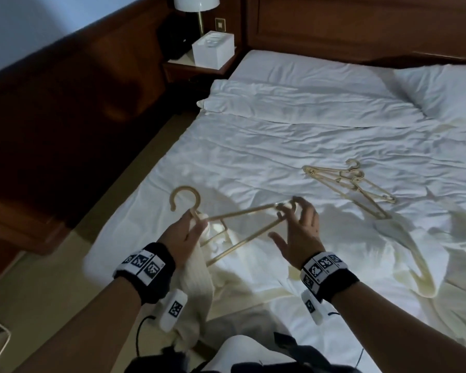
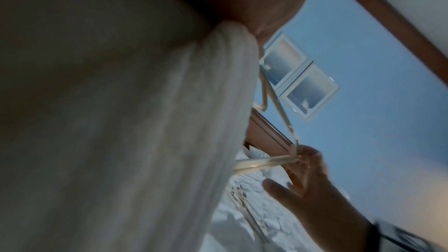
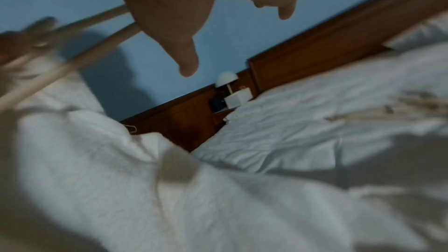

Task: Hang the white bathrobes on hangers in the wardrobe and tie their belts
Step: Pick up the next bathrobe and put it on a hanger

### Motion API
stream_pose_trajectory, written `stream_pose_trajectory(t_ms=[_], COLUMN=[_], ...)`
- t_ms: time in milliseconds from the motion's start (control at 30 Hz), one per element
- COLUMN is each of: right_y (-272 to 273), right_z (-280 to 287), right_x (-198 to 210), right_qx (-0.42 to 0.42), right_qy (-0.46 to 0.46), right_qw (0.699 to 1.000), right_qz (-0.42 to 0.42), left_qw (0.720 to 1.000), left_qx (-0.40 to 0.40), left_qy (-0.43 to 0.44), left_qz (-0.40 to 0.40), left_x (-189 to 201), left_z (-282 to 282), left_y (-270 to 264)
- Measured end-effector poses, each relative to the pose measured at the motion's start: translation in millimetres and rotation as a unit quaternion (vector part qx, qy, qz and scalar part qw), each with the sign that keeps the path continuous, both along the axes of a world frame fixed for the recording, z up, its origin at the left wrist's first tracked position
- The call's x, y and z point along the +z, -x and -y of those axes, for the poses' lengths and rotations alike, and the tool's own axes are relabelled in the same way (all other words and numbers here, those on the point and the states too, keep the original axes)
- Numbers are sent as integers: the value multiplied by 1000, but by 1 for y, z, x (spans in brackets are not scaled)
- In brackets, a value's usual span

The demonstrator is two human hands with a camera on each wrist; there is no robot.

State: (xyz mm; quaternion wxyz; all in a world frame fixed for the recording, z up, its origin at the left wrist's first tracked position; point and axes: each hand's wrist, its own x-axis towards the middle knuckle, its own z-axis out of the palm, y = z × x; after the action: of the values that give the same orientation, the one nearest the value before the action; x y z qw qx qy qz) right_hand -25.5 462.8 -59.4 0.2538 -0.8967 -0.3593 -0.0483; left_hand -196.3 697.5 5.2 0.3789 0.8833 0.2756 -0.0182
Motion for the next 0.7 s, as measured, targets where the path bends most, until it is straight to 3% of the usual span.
stream_pose_trajectory(t_ms=[67,167,267,400,567,700], right_y=[3,23,42,59,35,-20], right_z=[-8,-28,-51,-68,-71,-24], right_x=[-14,-25,-29,-41,-41,-19], right_qx=[-38,-39,-7,31,-28,-93], right_qy=[-70,-140,-180,-56,30,60], right_qw=[996,979,970,983,963,949], right_qz=[-46,-146,-163,-173,-265,-294], left_qw=[999,994,991,983,987,992], left_qx=[10,-38,5,62,6,-12], left_qy=[-31,-80,-88,-50,-55,-67], left_qz=[43,60,98,168,149,105], left_x=[11,29,38,42,46,32], left_z=[2,6,-1,-14,-13,-39], left_y=[3,6,12,26,34,50])
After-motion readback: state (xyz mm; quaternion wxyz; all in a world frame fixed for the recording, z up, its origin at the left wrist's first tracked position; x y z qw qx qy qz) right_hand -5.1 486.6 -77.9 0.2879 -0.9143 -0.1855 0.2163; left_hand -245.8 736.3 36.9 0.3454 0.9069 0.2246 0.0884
